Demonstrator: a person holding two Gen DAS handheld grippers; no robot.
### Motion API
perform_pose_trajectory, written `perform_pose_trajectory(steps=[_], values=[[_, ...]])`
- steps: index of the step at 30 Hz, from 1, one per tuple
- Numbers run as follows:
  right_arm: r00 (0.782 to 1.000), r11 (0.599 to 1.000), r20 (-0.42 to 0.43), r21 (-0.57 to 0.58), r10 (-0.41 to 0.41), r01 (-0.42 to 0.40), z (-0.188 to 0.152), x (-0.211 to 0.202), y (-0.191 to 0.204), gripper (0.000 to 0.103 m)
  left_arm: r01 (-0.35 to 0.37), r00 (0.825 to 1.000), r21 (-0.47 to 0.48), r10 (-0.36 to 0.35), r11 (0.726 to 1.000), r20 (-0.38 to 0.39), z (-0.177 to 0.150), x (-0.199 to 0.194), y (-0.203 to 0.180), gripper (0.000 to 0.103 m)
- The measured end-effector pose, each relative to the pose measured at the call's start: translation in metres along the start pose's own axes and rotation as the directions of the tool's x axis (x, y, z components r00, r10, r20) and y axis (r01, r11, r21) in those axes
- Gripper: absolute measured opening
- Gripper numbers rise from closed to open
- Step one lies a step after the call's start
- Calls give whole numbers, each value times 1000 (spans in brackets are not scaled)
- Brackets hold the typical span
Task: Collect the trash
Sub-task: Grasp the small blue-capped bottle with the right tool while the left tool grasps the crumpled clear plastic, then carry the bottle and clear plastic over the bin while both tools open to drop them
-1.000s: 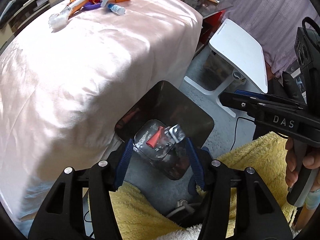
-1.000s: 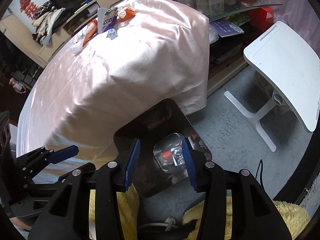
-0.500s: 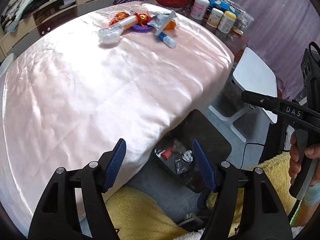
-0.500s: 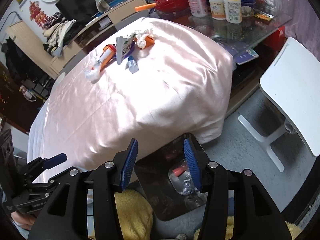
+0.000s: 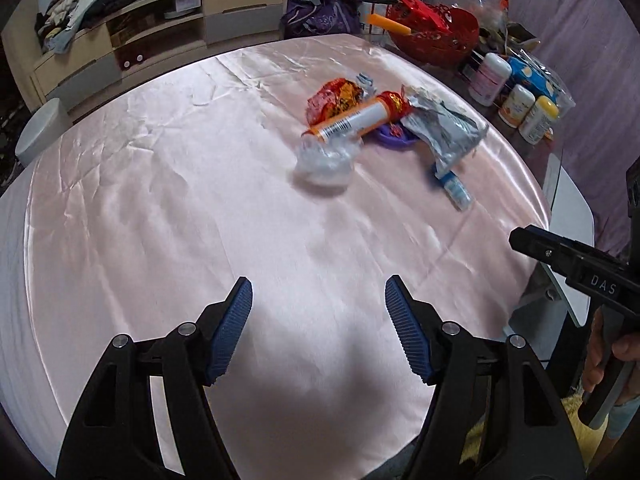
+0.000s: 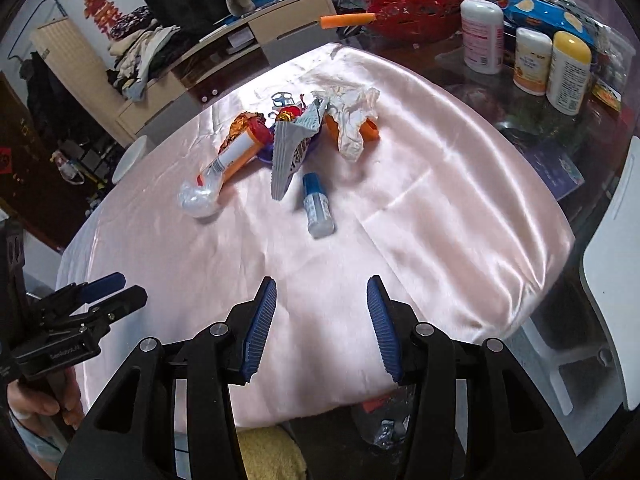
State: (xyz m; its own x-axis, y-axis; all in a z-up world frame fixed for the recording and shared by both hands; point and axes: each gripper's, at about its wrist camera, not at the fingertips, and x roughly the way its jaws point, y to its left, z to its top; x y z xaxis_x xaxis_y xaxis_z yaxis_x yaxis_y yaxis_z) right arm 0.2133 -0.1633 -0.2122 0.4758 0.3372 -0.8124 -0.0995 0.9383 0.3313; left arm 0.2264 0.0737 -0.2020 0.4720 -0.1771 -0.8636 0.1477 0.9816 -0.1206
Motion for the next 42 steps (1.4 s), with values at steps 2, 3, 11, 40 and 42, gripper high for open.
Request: perform_pose_trajectory(steps=[2, 3, 11, 40, 42], values=[[1000, 1000, -6, -4, 12, -12, 11, 12, 1, 41, -6, 1000, 5, 6, 1000, 5, 14, 9, 0, 64], [1000, 1000, -8, -6, 14, -15, 14, 16, 2, 41, -9, 1000, 10, 9, 1000, 6, 21, 14, 0, 64], [999, 999, -19, -26, 38, -38, 35, 47, 5, 41, 4, 1000, 15, -4, 1000, -10, 58, 54, -2, 64], [997, 997, -78, -75, -21, 15, -50, 6, 0, 19, 114, 993, 27, -113, 993, -45, -17, 21, -34, 30], [996, 997, -82, -73, -39, 33, -59, -2, -1, 19, 117, 992, 48, -115, 992, -44, -29, 11, -43, 30]])
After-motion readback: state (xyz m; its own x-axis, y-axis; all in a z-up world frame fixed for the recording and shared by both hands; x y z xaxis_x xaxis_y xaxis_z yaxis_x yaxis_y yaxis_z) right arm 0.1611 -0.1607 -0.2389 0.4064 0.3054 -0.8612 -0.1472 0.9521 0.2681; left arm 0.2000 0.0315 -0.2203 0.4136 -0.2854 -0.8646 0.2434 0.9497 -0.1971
